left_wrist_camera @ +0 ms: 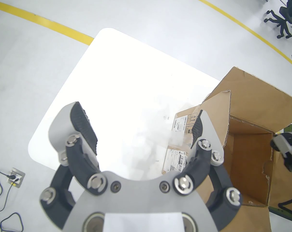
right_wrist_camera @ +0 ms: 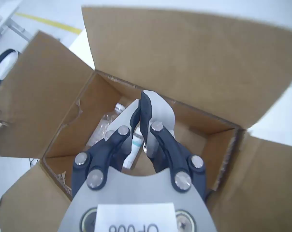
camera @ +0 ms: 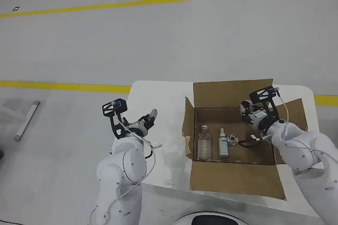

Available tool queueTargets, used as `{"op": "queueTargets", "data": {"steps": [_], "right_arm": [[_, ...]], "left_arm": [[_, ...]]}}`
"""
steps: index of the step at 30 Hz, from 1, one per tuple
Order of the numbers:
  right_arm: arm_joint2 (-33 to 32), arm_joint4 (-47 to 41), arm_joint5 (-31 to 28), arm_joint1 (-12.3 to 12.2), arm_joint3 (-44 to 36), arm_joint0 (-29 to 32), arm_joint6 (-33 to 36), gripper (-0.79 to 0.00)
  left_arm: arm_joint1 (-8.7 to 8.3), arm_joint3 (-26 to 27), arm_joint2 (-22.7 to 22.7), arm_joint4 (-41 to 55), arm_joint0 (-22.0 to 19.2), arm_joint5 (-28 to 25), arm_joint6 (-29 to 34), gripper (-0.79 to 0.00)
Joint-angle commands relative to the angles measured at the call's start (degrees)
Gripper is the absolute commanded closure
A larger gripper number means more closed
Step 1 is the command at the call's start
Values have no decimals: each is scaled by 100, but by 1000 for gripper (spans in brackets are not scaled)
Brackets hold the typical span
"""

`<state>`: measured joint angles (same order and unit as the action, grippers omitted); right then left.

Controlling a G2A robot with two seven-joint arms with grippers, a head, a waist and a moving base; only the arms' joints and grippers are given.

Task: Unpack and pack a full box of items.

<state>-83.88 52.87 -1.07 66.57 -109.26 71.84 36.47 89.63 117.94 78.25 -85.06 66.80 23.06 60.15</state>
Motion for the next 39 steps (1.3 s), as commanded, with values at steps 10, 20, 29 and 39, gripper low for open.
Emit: {"op": "queueTargets", "data": {"steps": [10,20,29,39], "right_arm": [[-196,-842,-74,22,-254,235,-317,0],[-534,190,100,31,-452,482,-2253,0],[-2479,-458,887,32,-118,1054,-3463,0],[-2749,-539,506,82,634,1817,-3582,0]], "left_arm": [[0,0,0,0,0,0,0,-785],[0,0,0,0,0,0,0,-785],[0,0,0,0,0,0,0,-785],[0,0,0,0,0,0,0,-785]]}}
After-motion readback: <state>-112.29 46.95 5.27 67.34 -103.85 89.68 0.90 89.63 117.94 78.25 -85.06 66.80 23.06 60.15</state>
